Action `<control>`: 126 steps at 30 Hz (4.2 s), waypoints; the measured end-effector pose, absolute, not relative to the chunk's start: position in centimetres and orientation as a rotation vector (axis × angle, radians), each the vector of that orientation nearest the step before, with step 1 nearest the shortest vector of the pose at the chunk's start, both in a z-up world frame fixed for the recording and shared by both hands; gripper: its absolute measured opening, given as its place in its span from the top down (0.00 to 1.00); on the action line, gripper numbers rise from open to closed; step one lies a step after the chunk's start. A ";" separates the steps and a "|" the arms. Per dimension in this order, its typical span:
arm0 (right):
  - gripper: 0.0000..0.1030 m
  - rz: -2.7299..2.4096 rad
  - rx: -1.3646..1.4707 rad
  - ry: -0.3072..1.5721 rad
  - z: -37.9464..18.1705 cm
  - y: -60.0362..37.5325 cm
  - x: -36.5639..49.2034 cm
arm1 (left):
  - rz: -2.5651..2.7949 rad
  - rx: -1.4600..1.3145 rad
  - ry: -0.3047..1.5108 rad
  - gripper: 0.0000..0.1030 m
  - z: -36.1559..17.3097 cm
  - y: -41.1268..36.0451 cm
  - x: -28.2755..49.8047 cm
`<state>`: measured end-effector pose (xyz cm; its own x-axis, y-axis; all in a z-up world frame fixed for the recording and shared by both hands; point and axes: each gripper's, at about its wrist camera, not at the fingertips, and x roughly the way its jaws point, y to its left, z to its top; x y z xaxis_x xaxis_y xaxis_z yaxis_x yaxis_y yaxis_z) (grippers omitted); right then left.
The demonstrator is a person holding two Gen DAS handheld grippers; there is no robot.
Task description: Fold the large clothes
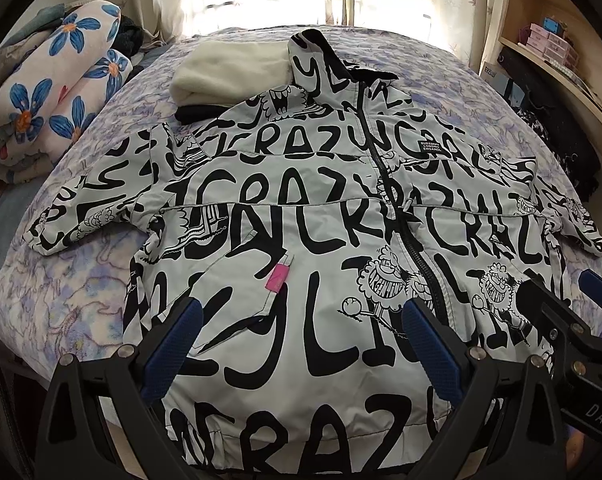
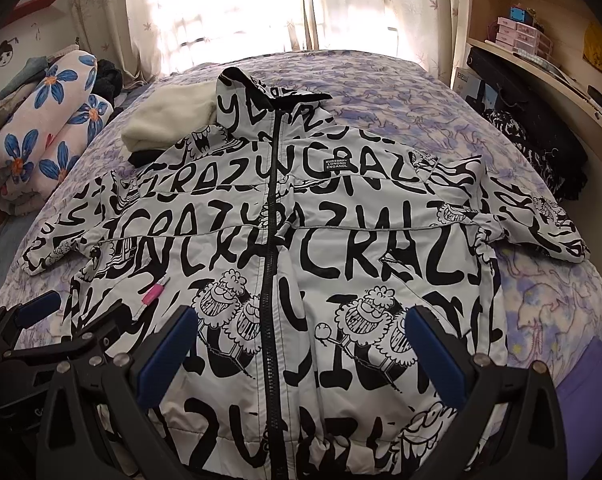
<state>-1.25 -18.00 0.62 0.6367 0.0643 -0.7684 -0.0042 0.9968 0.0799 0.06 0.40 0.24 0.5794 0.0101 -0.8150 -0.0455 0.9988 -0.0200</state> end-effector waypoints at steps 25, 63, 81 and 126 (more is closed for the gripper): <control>0.00 0.024 0.078 0.864 1.0 -18.2 -1.8 | 0.029 -0.018 0.992 0.04 0.5 -0.1 -0.3; 0.00 0.039 0.070 0.856 1.5 -17.4 -1.5 | 0.082 0.052 0.950 0.04 1.0 0.7 -0.2; 0.00 0.040 0.072 0.857 1.1 -17.8 -1.3 | 0.067 0.041 0.966 0.04 1.2 0.8 -0.2; 0.22 -0.600 0.855 0.911 -11.6 -65.1 7.0 | -0.332 0.117 0.718 0.04 0.7 -23.8 18.2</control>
<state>7.02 -65.09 -11.62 0.4943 -0.0944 -0.8642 0.7563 0.5368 0.3740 18.20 -23.83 0.72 0.7035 -0.2582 -0.6621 0.3380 0.9411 -0.0078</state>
